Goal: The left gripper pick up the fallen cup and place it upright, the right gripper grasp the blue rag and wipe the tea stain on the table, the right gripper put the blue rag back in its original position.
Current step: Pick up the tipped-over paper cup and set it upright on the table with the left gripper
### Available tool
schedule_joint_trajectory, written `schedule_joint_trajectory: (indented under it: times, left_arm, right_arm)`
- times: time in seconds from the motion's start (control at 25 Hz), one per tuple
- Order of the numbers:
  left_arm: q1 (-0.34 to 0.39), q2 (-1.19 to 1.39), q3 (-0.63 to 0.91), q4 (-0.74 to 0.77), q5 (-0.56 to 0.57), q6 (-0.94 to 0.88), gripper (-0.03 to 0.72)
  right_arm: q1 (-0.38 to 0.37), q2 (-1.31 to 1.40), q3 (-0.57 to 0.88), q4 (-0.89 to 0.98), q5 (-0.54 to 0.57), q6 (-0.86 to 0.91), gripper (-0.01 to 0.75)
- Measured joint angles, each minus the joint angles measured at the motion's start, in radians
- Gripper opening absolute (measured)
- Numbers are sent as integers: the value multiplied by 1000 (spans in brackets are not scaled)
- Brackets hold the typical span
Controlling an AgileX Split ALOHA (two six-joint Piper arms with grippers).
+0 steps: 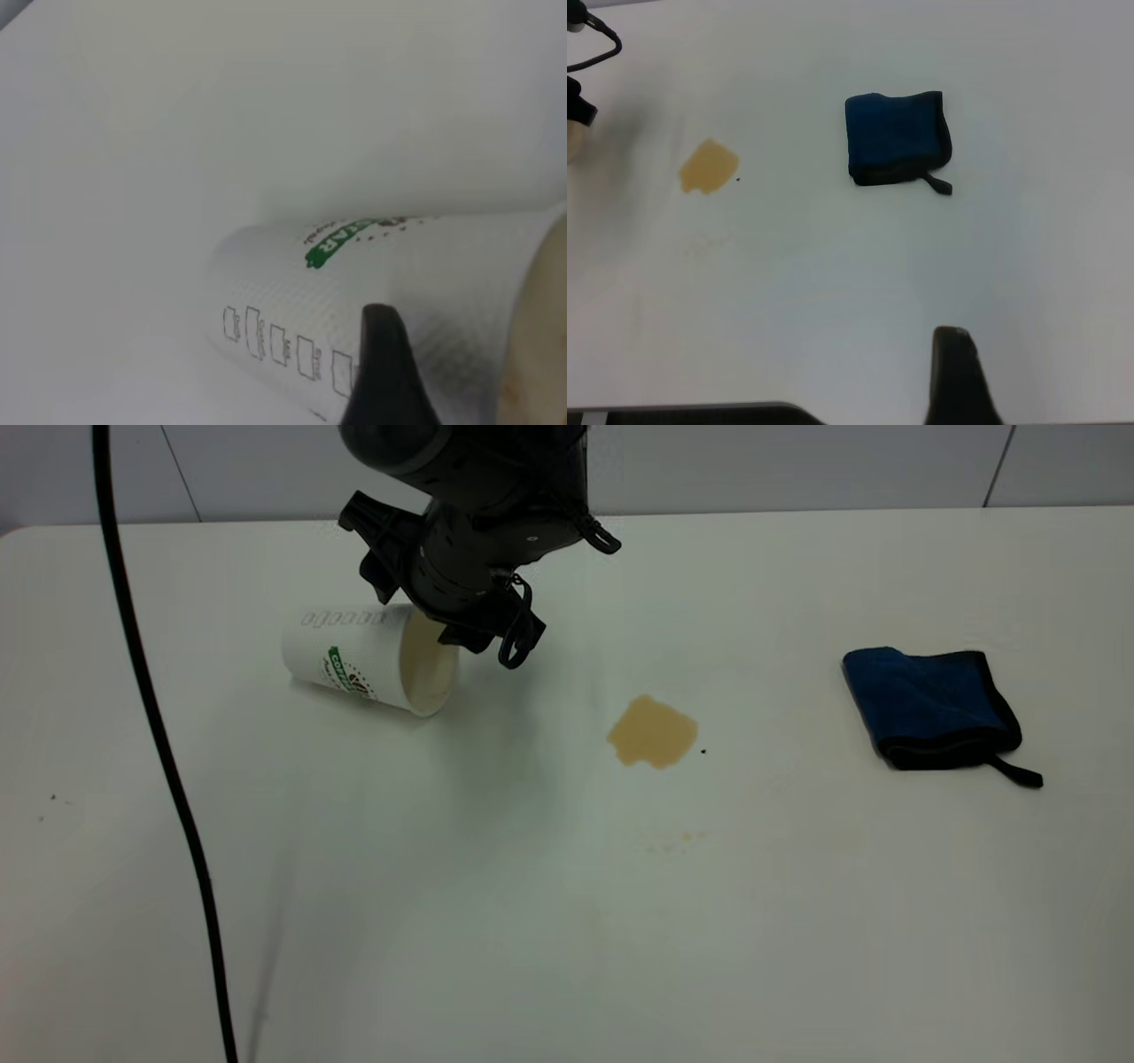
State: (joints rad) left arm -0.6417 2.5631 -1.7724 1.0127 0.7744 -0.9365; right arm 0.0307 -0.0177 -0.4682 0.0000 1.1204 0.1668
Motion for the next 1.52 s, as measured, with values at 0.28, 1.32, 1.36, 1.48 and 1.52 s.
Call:
schedule_joint_trajectory:
  times: [0.28,1.32,1.36,1.48,1.52]
  left_arm:
    - [15,39,0,49,35,-34,547]
    - [171,-256,0,-580,-55,601,4]
    - [193,-257,0,-648,-70,673,4]
    - [245,-246,0,-873,-100,861,4]
    - [259,-238,0,-927,-112,919,4]
  right_arm:
    - [0,0,0,0,0,0,523]
    - [0,0,0,0,0,0,404]
    - [0,0,0,0,0,0,398]
    - [0,0,0,0,0,0,380]
    - [0,0,0,0,0,0,373]
